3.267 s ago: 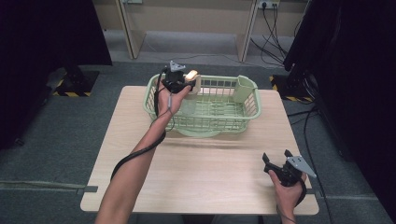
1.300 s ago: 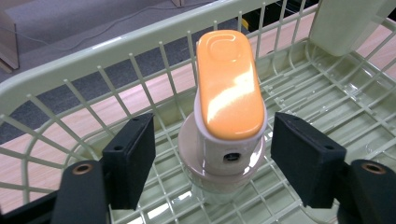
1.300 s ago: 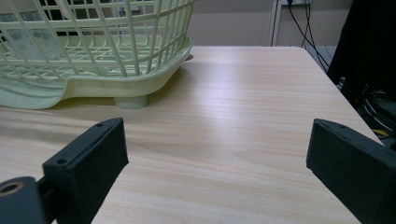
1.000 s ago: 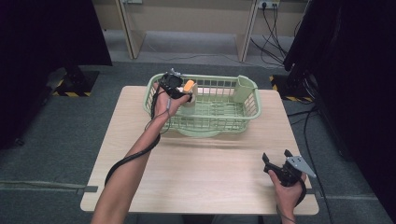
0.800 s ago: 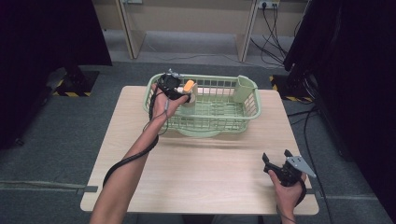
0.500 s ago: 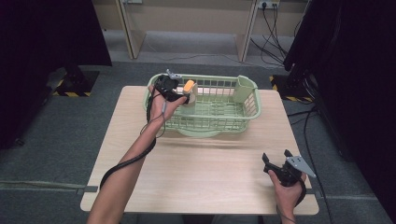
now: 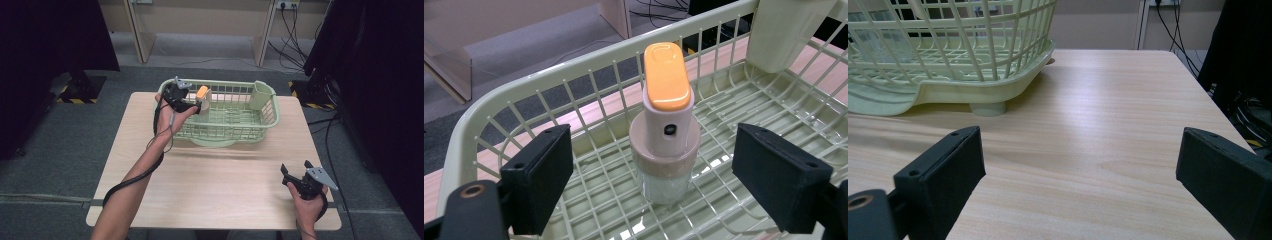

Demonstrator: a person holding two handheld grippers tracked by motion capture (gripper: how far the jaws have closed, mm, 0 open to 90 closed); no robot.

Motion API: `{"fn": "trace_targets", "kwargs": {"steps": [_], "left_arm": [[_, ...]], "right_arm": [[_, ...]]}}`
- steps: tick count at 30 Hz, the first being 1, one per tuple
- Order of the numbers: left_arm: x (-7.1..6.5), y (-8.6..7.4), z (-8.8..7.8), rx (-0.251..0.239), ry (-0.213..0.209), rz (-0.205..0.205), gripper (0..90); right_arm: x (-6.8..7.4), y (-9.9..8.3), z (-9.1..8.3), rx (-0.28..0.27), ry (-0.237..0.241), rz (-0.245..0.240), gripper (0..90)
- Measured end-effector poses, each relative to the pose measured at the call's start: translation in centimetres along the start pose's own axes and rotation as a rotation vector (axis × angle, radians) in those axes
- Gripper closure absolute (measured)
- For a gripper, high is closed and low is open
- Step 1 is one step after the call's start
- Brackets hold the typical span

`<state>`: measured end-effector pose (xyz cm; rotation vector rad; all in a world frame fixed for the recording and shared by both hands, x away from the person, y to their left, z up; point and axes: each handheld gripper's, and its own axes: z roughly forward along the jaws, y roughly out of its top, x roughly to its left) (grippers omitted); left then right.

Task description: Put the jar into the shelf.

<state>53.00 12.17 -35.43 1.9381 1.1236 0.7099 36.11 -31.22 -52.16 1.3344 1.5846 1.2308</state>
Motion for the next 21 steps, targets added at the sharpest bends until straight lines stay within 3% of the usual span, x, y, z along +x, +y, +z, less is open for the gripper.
{"fn": "trace_targets", "kwargs": {"steps": [21], "left_arm": [[-0.4, -2.2, -2.2, -0.05, -0.012, 0.008, 15.3]], "right_arm": [[0.0, 0.0, 0.0, 0.0, -0.002, -0.005, 5.5]]}}
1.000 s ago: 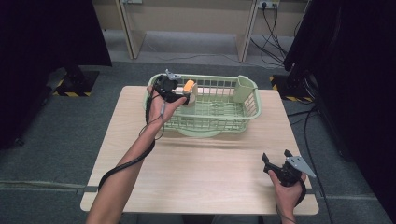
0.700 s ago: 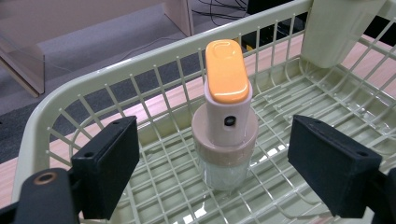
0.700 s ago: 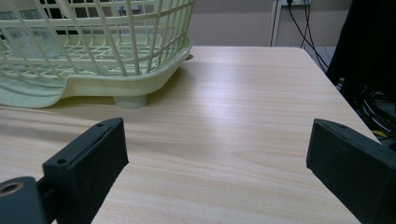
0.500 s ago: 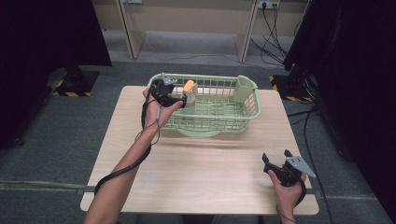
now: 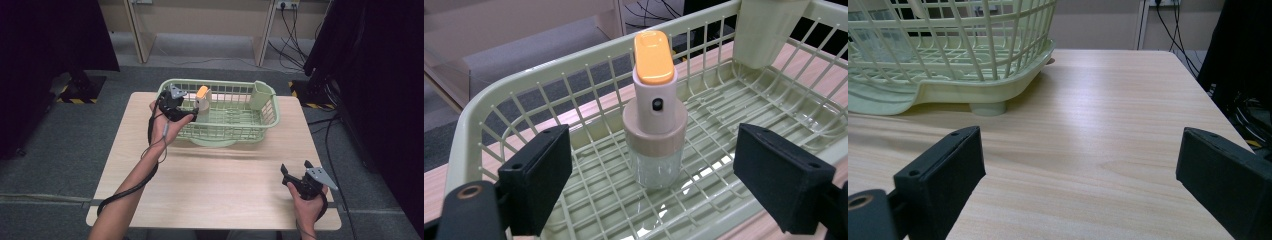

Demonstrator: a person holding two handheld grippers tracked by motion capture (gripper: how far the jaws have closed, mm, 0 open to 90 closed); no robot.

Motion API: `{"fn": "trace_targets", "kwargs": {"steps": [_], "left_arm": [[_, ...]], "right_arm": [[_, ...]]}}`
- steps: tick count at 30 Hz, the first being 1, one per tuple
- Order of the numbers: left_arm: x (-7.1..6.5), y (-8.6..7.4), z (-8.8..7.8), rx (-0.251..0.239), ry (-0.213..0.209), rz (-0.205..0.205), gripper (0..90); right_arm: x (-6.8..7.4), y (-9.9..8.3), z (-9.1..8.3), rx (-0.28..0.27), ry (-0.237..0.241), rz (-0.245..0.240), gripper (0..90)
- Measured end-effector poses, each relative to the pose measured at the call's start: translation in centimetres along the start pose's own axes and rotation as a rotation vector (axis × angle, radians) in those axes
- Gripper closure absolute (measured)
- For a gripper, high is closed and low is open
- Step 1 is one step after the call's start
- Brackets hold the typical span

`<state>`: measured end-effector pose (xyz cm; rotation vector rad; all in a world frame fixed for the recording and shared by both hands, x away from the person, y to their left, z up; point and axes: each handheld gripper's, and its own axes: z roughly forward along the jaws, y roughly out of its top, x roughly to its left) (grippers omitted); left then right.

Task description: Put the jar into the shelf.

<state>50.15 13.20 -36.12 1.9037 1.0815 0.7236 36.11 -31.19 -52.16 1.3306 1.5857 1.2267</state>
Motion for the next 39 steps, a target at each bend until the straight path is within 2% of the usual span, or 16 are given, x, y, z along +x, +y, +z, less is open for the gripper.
{"fn": "trace_targets", "kwargs": {"steps": [8, 23, 39], "left_arm": [[-0.2, -0.6, -0.6, -0.006, -0.002, 0.01, 15.3], [-0.3, -2.5, -1.5, -0.016, -0.014, 0.004, 15.1], [0.2, -4.3, -2.8, -0.03, -0.015, -0.016, 14.9]], "right_arm": [[0.0, 0.0, 0.0, 0.0, 0.0, 0.002, 5.5], [0.0, 0.0, 0.0, -0.001, -0.001, 0.002, 5.5], [0.0, 0.0, 0.0, -0.001, 0.0, 0.0, 5.5]]}}
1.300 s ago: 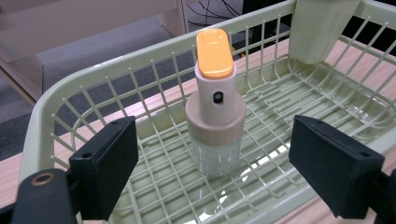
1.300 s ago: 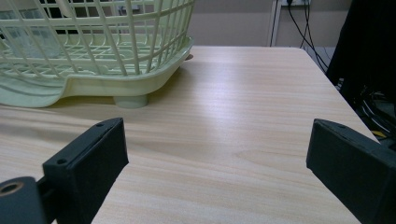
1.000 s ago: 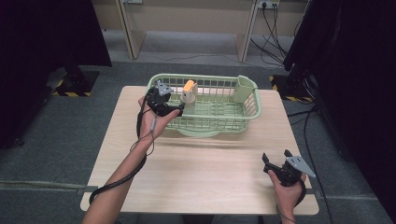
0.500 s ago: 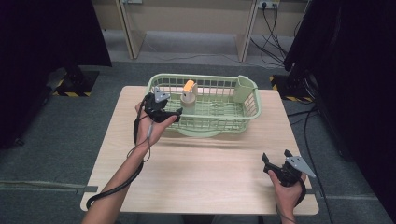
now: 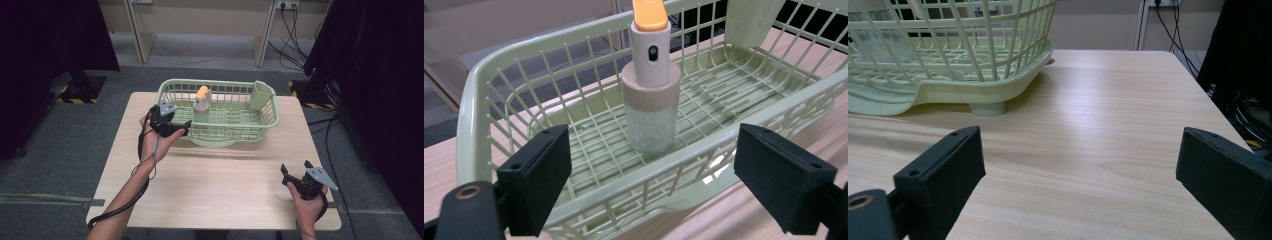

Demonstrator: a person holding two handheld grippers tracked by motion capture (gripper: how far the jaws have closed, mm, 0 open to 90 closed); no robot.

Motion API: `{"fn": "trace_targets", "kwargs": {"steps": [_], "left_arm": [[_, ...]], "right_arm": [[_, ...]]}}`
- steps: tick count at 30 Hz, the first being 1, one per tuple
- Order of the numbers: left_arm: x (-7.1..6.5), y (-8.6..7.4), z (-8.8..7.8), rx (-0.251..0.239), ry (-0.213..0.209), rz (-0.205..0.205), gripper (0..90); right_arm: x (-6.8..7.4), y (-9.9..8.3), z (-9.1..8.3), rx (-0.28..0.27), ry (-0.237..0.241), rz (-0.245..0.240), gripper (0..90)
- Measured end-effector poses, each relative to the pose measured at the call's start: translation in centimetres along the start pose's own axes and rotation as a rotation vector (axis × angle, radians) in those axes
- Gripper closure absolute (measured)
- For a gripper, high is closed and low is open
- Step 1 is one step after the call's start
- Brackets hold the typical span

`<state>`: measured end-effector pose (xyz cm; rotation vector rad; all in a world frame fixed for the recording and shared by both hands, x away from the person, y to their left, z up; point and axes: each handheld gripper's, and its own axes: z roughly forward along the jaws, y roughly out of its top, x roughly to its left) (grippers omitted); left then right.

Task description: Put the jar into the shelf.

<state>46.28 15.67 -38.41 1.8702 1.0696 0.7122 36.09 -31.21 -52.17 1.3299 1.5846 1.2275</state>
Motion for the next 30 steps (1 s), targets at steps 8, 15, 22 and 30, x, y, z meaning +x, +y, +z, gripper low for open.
{"fn": "trace_targets", "kwargs": {"steps": [8, 15, 22, 30], "left_arm": [[0.6, -1.1, -0.6, -0.001, 0.01, -0.013, 14.7], [0.9, -1.8, -1.2, -0.007, 0.015, -0.019, 14.7], [1.2, -2.8, -1.8, -0.01, 0.019, -0.027, 14.6], [1.5, -3.7, -2.4, -0.01, 0.023, -0.036, 14.6]], "right_arm": [[0.0, 0.0, 0.0, 0.002, -0.001, -0.002, 5.5], [0.0, 0.0, 0.0, 0.0, -0.001, 0.0, 5.5], [0.0, 0.0, 0.0, 0.0, -0.002, -0.002, 5.5], [0.0, 0.0, 0.0, -0.001, -0.002, -0.004, 5.5]]}}
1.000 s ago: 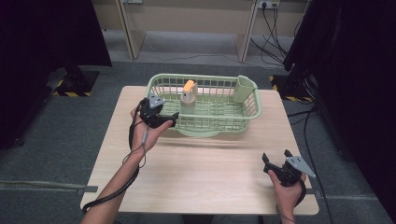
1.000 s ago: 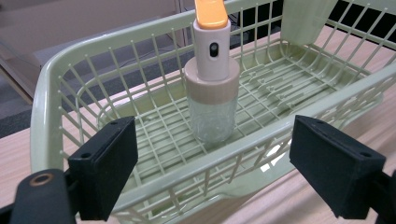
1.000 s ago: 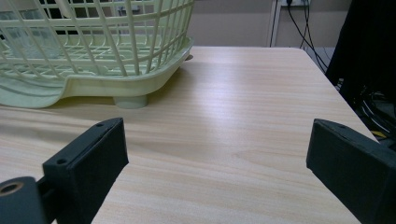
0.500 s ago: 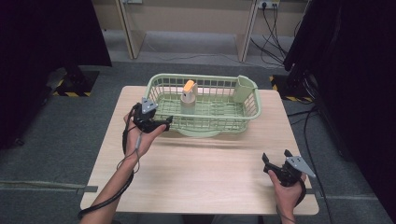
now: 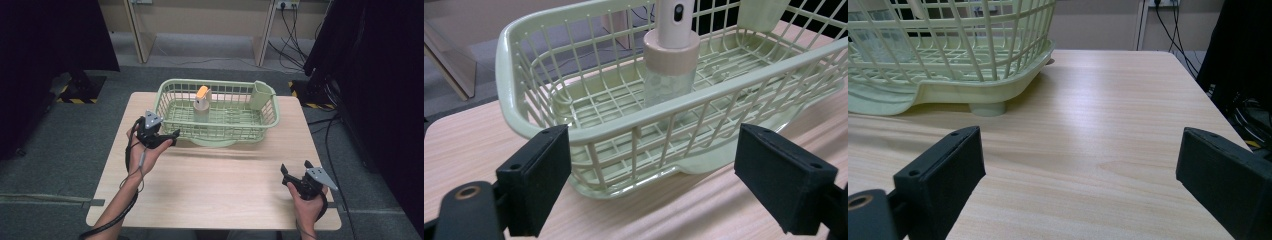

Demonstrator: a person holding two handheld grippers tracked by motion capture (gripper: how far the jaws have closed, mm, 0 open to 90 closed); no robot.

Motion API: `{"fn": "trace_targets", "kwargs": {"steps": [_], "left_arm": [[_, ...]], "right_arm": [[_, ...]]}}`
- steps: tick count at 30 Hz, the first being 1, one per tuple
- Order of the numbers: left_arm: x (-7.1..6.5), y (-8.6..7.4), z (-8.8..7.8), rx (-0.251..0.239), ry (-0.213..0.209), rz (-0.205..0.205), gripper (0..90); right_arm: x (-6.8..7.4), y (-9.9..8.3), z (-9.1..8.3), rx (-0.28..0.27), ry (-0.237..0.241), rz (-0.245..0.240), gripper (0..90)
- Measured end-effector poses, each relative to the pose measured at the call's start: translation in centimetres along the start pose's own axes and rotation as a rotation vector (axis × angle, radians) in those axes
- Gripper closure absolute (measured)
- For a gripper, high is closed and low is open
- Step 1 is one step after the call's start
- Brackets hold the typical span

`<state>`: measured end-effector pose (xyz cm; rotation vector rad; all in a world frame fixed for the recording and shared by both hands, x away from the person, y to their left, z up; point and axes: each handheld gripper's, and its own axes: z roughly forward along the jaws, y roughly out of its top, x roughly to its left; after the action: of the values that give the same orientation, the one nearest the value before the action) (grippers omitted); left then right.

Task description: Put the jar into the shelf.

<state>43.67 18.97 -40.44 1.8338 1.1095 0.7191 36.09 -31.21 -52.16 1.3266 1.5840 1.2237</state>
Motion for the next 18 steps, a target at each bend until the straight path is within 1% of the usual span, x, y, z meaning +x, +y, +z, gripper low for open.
{"fn": "trace_targets", "kwargs": {"steps": [11, 18], "left_arm": [[0.5, -1.3, -0.8, 0.004, 0.001, -0.013, 14.6], [0.8, -2.5, -1.4, 0.006, 0.008, -0.021, 14.4]], "right_arm": [[0.0, 0.0, 0.0, -0.001, -0.001, 0.002, 5.5], [0.0, 0.0, 0.0, -0.001, -0.001, 0.004, 5.5]]}}
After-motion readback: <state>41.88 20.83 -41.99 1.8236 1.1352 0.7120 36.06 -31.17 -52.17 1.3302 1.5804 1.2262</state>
